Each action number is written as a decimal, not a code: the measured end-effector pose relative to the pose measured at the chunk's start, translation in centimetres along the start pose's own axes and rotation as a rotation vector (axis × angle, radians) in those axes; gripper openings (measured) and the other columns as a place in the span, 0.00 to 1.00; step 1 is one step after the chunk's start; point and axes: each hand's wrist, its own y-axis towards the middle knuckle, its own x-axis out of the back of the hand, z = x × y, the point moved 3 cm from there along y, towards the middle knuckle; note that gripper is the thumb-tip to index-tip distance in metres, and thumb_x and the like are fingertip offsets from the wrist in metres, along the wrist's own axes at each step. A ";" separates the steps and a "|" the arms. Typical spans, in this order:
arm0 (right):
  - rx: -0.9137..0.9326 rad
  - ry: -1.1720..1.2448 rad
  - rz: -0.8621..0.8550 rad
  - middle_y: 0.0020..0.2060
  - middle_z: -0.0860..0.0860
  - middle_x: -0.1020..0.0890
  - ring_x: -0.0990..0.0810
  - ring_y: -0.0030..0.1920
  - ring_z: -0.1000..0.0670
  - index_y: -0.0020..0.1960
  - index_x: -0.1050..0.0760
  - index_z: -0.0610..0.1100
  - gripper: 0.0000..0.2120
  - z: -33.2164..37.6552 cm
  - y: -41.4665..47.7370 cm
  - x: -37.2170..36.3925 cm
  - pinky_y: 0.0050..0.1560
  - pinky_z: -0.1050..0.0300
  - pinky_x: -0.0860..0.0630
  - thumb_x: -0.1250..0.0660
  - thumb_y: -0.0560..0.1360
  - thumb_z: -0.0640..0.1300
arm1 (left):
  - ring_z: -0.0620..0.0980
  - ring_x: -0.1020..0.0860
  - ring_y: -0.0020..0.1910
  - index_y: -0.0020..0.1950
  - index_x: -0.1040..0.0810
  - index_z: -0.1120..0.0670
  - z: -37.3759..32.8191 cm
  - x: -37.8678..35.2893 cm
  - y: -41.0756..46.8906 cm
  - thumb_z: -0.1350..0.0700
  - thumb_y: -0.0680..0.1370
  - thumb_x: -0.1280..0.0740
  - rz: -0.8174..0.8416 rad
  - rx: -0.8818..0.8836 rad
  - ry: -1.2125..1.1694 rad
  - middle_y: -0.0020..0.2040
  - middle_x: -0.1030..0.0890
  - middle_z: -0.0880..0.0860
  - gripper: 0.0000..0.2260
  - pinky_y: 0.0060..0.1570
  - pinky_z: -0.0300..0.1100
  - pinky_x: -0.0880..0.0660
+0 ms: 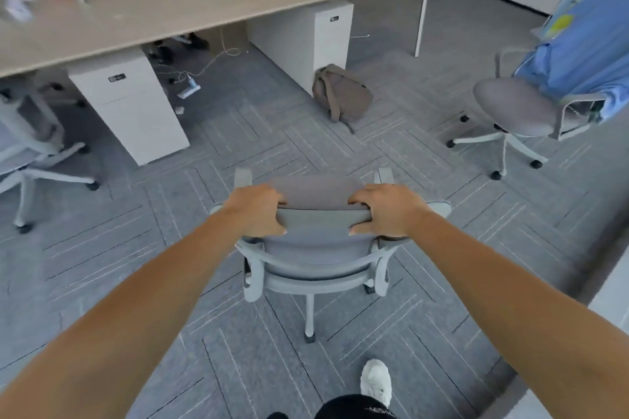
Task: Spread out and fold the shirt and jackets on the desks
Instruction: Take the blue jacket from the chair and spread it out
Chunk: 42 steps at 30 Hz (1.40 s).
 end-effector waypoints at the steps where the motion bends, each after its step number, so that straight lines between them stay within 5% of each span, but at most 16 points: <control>1: -0.030 0.043 -0.013 0.61 0.55 0.23 0.22 0.60 0.47 0.71 0.32 0.57 0.36 -1.5 0.8 0.1 0.53 0.50 0.23 0.34 0.68 0.74 | 0.51 0.23 0.46 0.50 0.22 0.47 -0.4 0.1 0.9 0.46 0.70 0.31 -0.001 0.023 -0.016 0.42 0.23 0.46 0.11 0.37 0.44 0.26; 7: 0.070 0.012 -0.017 0.56 0.55 0.19 0.21 0.56 0.48 0.64 0.25 0.56 0.34 -8.3 6.6 2.5 0.50 0.53 0.27 0.33 0.66 0.76 | 0.51 0.23 0.57 0.61 0.21 0.42 -3.1 1.6 5.9 0.34 0.71 0.31 0.049 0.151 -0.069 0.56 0.20 0.45 0.22 0.56 0.49 0.24; 14: 0.206 -0.055 -0.038 0.44 0.55 0.18 0.21 0.46 0.49 0.54 0.23 0.54 0.33 -12.5 15.4 4.4 0.40 0.56 0.28 0.37 0.64 0.79 | 0.50 0.23 0.59 0.63 0.23 0.39 -1.0 3.2 11.6 0.31 0.72 0.35 0.015 0.261 -0.065 0.61 0.20 0.43 0.24 0.57 0.48 0.24; 24: 0.207 0.004 -0.051 0.56 0.57 0.18 0.21 0.57 0.50 0.65 0.25 0.61 0.35 -15.5 30.6 9.2 0.48 0.54 0.26 0.35 0.64 0.79 | 0.46 0.22 0.52 0.56 0.21 0.39 7.6 7.3 23.6 0.31 0.70 0.36 -0.076 0.301 -0.065 0.53 0.19 0.38 0.20 0.50 0.44 0.23; 32: 0.185 -0.008 -0.004 0.56 0.57 0.18 0.21 0.55 0.50 0.66 0.26 0.61 0.35 -17.4 43.4 13.6 0.47 0.54 0.24 0.35 0.65 0.77 | 0.46 0.23 0.51 0.53 0.21 0.40 15.7 11.7 34.0 0.31 0.69 0.36 -0.076 0.324 -0.074 0.50 0.19 0.39 0.19 0.45 0.43 0.24; 42: 0.259 -0.057 -0.004 0.42 0.57 0.20 0.22 0.47 0.50 0.51 0.23 0.55 0.26 -22.4 60.9 18.9 0.38 0.56 0.31 0.35 0.68 0.75 | 0.46 0.22 0.57 0.61 0.22 0.37 24.2 17.5 48.8 0.29 0.71 0.36 -0.026 0.425 -0.037 0.57 0.20 0.38 0.23 0.53 0.46 0.22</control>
